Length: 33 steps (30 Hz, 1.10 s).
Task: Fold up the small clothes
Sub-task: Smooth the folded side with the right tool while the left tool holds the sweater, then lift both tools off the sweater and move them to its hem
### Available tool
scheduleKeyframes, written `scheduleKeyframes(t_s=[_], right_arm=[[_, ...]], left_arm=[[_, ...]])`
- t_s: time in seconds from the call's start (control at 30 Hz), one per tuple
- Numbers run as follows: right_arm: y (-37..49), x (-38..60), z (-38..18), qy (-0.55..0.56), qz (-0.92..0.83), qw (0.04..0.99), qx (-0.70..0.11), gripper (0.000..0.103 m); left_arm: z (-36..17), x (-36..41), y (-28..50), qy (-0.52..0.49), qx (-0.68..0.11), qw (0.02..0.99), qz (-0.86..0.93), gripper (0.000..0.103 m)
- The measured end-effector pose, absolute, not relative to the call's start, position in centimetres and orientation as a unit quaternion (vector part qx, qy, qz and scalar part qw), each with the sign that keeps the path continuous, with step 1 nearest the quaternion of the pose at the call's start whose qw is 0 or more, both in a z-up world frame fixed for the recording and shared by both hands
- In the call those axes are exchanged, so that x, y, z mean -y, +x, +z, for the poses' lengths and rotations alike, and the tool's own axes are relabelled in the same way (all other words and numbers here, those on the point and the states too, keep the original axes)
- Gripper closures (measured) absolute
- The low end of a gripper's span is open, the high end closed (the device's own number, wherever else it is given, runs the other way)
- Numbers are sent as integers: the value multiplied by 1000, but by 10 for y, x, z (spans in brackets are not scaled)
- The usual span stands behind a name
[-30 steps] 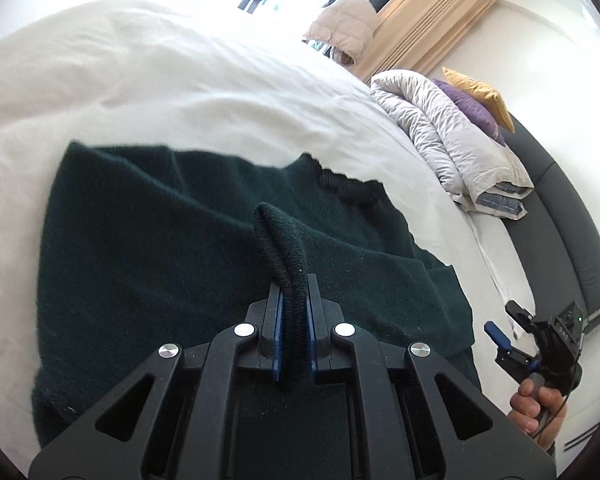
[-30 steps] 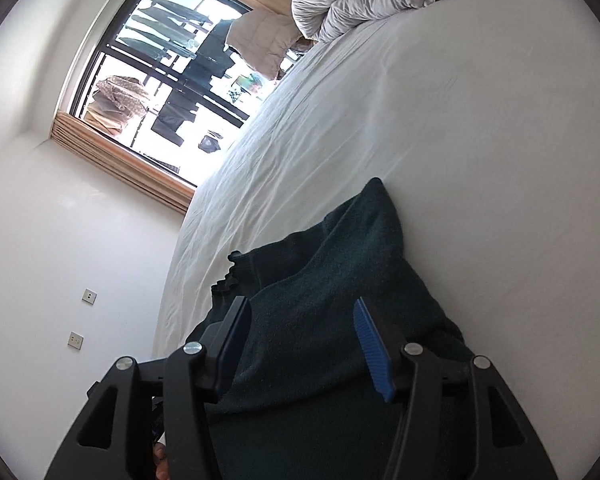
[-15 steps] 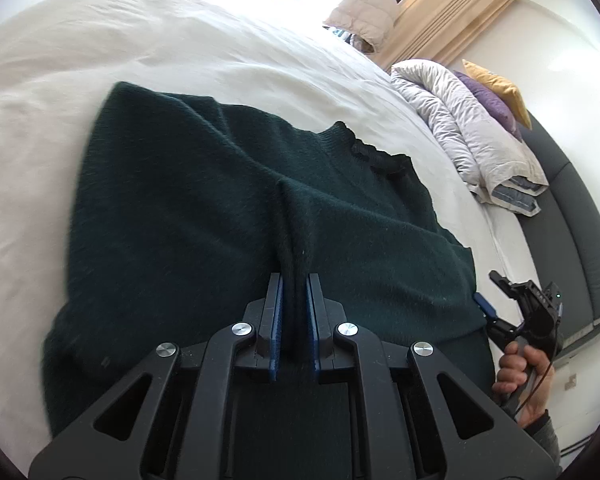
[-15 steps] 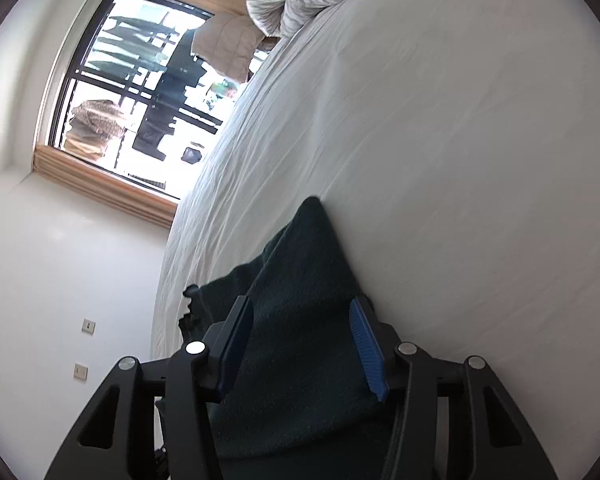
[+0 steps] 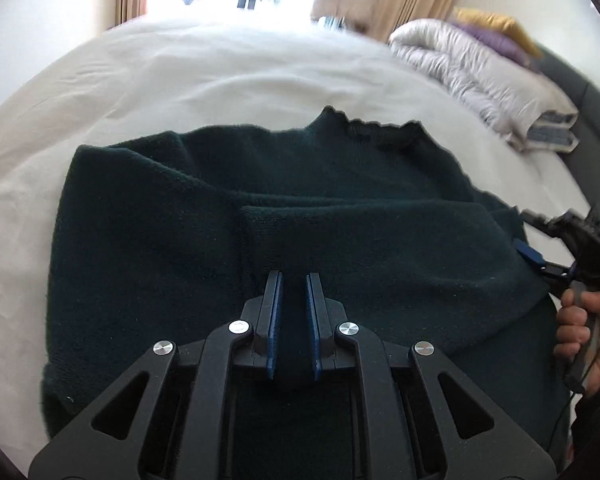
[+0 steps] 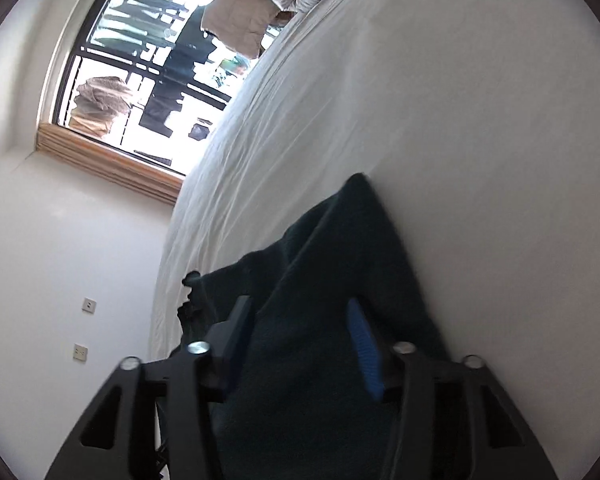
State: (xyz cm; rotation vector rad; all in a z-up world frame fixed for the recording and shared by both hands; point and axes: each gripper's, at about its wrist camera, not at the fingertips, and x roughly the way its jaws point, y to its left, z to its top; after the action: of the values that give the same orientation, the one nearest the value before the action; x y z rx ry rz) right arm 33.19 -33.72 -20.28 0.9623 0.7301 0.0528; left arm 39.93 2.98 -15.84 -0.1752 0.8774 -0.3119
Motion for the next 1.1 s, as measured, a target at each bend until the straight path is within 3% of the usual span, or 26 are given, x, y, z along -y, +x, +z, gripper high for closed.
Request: scheduleKeyframes(t_s=[0.07,0.13,0.17,0.2,0.37,0.4,0.47,0.6,0.67,0.73,0.8,0.9,1.1], right_arm=[[318,342,-198,460,24,820,-341,80],[302,326,-179,424,25,844,-328,53],[295,314,-169,414,41,854,-312,35],[290,303,-162,408,65,860,-299,27],[305,264,-187,384,88,841,-371,27],[304,264,-194,369,79,847,-373,39],[295,271,-194,383,64,843,-372,52],[273,259,-169,378,91,853,-347,30],[275,253,-178,367,82,850,-368,13],[273,257,-192,365,77,852,-367,16],[264,255,-184,354,55,853,-380,27],[235,244,-162,357,70,845,-391,26],[139,203,-123,191,81,902,-379,19]], left_arm=[[-155,-40,395,-108,-429,883,-157,92],[-145,-41,388,-103,-428,886,-144,91],[-140,-38,381,-93,-420,893,-135,91],[-138,-32,376,-84,-416,896,-130,91],[-151,-41,366,-77,-418,898,-119,91],[-150,-42,365,-75,-421,896,-119,90],[-149,-44,361,-70,-424,895,-123,90],[-143,-65,335,-100,-424,892,-125,84],[-151,-71,320,-104,-419,892,-130,84],[-160,-80,313,-121,-423,887,-140,84],[-163,-97,311,-169,-423,876,-160,84],[-158,-115,299,-179,-430,871,-157,84],[-144,-140,225,-126,-431,884,-134,83]])
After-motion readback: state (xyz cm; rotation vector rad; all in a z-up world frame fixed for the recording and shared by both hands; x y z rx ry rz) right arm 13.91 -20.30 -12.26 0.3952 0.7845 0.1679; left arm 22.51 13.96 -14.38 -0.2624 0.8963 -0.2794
